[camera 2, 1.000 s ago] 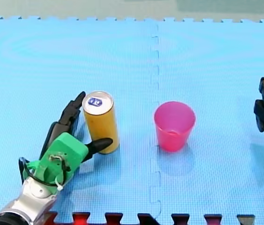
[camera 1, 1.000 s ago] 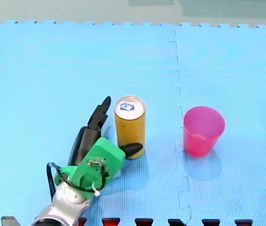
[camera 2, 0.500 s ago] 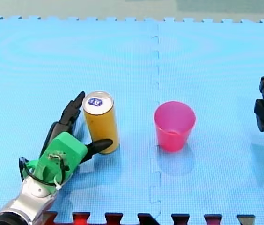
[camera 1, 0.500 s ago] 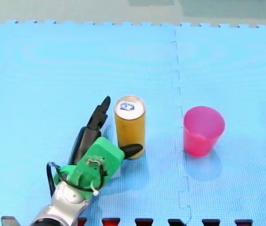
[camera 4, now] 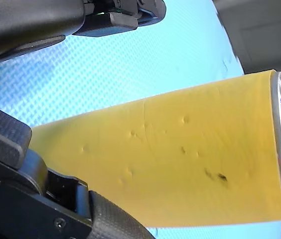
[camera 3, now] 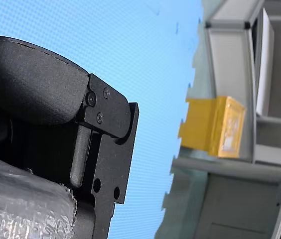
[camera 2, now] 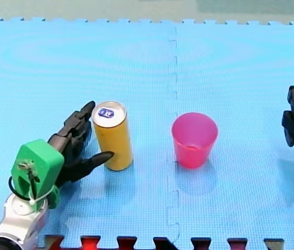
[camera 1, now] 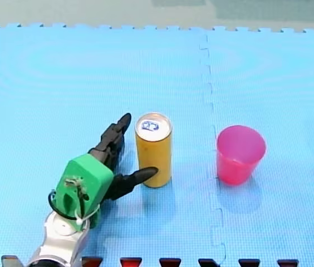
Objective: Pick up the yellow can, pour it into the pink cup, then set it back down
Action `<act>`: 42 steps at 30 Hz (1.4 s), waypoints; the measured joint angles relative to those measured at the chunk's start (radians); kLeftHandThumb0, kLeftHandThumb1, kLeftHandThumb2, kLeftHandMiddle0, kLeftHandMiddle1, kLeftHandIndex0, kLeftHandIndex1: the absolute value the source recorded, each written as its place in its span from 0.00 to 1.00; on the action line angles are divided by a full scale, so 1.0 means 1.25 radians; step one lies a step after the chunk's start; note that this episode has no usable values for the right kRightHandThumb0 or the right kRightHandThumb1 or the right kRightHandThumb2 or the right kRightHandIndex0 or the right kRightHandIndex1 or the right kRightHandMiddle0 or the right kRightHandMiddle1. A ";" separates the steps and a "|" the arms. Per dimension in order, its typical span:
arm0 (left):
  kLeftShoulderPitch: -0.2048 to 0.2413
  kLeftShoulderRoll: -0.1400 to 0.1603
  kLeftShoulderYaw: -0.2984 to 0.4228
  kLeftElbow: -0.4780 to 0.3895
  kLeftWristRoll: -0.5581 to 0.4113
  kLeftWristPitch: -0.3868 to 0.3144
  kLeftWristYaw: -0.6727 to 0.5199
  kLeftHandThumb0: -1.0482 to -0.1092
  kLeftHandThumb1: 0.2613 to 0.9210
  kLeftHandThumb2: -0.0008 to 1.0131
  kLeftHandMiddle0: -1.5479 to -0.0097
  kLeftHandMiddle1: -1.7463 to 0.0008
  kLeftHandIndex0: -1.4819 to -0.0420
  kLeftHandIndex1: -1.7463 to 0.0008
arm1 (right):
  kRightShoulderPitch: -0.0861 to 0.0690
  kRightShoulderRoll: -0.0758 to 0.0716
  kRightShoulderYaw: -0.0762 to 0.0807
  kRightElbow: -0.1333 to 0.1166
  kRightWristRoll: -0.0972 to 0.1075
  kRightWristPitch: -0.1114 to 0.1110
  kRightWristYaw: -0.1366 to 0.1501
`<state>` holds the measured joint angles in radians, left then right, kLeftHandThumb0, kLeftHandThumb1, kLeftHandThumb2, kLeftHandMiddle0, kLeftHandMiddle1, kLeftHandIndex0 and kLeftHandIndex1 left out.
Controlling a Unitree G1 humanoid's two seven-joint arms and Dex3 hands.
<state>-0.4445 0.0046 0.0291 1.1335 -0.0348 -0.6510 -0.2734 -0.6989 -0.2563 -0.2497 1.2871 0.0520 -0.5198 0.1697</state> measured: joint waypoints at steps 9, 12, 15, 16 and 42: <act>0.099 0.051 0.046 -0.157 -0.100 -0.015 -0.156 0.00 0.87 0.03 0.92 0.99 0.93 0.99 | -0.001 -0.001 0.000 0.000 0.000 0.007 -0.002; 0.111 0.054 0.049 -0.177 -0.101 -0.009 -0.160 0.00 0.87 0.02 0.91 0.98 0.91 0.99 | -0.001 -0.001 0.000 0.000 0.000 0.008 -0.003; 0.114 0.055 0.053 -0.176 -0.101 -0.009 -0.168 0.00 0.85 0.01 0.90 0.98 0.91 0.99 | -0.001 -0.001 0.000 0.000 0.000 0.009 -0.003; 0.113 0.056 0.056 -0.172 -0.103 -0.010 -0.174 0.00 0.84 0.01 0.90 0.98 0.90 0.99 | -0.001 -0.001 0.000 0.000 0.000 0.009 -0.003; 0.110 0.066 0.071 -0.153 -0.087 -0.049 -0.151 0.00 0.85 0.01 0.88 0.99 0.88 0.99 | -0.001 -0.001 0.007 0.000 -0.008 0.009 -0.009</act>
<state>-0.3075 0.0877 0.1182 0.9427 -0.1431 -0.7121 -0.4617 -0.7006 -0.2573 -0.2412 1.2869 0.0414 -0.5080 0.1580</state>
